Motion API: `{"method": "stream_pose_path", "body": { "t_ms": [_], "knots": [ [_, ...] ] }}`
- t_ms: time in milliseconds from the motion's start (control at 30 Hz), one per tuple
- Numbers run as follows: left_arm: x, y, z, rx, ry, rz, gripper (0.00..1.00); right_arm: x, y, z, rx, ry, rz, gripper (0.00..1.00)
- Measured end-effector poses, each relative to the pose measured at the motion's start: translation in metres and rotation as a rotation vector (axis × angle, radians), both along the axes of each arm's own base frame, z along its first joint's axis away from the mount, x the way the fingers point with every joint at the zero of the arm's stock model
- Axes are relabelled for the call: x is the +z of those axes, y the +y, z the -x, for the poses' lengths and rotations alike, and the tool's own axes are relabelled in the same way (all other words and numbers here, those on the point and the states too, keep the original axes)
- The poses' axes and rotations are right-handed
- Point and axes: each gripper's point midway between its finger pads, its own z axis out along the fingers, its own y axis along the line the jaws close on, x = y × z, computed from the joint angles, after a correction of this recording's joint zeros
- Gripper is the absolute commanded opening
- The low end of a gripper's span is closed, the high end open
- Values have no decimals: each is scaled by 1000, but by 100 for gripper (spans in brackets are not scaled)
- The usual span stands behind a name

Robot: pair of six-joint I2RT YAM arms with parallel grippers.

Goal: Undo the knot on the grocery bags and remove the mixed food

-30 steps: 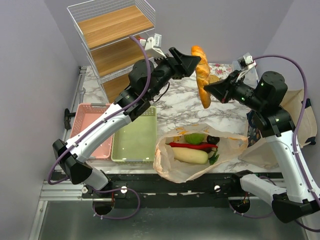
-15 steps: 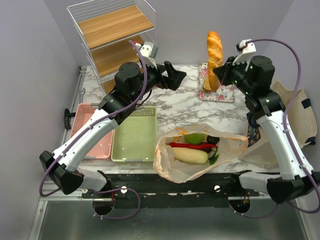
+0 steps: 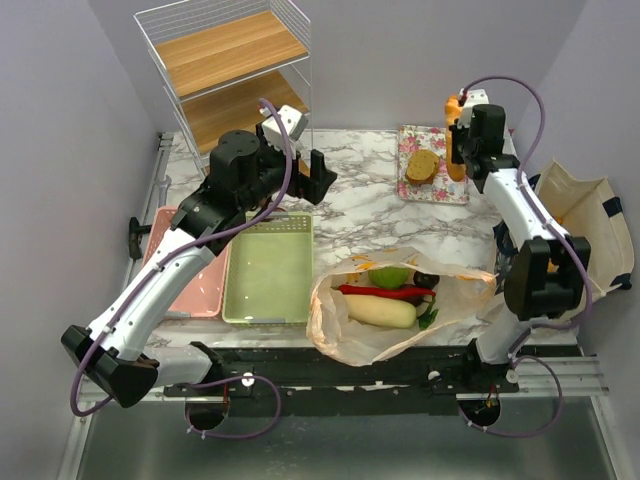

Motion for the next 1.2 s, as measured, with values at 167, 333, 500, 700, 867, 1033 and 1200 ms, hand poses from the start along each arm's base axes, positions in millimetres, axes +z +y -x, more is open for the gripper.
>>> {"method": "stream_pose_path", "body": {
  "t_ms": [167, 333, 500, 700, 867, 1033, 1200],
  "knots": [
    [-17, 8, -5, 5, 45, -38, 99, -62, -16, -32, -17, 81, 55, 1],
    [-25, 14, -10, 14, 74, -46, 98, -110, -19, -60, -1, 135, 108, 1],
    [-39, 22, -16, 37, 114, -52, 99, -131, -31, -78, -11, 147, 149, 1],
    [-55, 27, -19, 49, 149, -63, 98, -139, -62, -84, -46, 150, 172, 1],
    [-66, 29, -19, 51, 178, -65, 99, -156, -70, -92, -50, 163, 159, 1],
    [-71, 29, -19, 49, 192, -64, 98, -180, -66, -99, -42, 190, 138, 1],
    [-76, 28, -17, 34, 207, -61, 98, -187, -60, -99, -20, 202, 122, 22]
  ]
}}
